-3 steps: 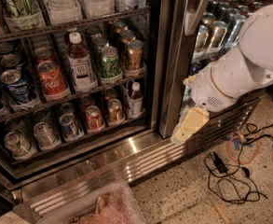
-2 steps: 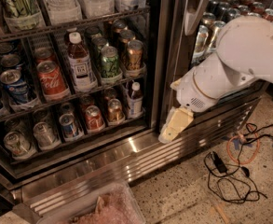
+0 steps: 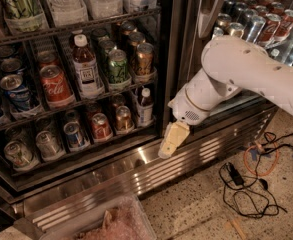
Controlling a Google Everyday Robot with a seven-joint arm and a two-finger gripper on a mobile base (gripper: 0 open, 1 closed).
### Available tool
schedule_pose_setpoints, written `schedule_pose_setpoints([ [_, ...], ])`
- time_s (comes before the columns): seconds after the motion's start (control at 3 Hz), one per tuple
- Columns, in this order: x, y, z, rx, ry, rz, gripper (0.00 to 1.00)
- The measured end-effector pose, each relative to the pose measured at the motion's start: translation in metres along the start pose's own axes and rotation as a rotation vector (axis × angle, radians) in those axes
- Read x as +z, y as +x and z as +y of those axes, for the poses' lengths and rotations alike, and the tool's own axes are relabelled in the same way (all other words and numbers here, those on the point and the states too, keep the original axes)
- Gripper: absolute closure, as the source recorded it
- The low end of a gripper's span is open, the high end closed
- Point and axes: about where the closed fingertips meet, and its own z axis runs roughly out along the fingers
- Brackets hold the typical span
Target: Pick coke can from bottom shelf of fridge
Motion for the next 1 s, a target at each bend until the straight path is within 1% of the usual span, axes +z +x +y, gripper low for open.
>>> schedule_pose_setpoints([
  [0.33,0.002,0.000,0.000,0.000,-0.004,-0.001,0.00],
  [0.67,0.030,0.005,0.001,0.013,-0.046,-0.012,0.00],
  [1.0,0.064,0.010,0.002,0.041,-0.105,-0.033,0.00],
])
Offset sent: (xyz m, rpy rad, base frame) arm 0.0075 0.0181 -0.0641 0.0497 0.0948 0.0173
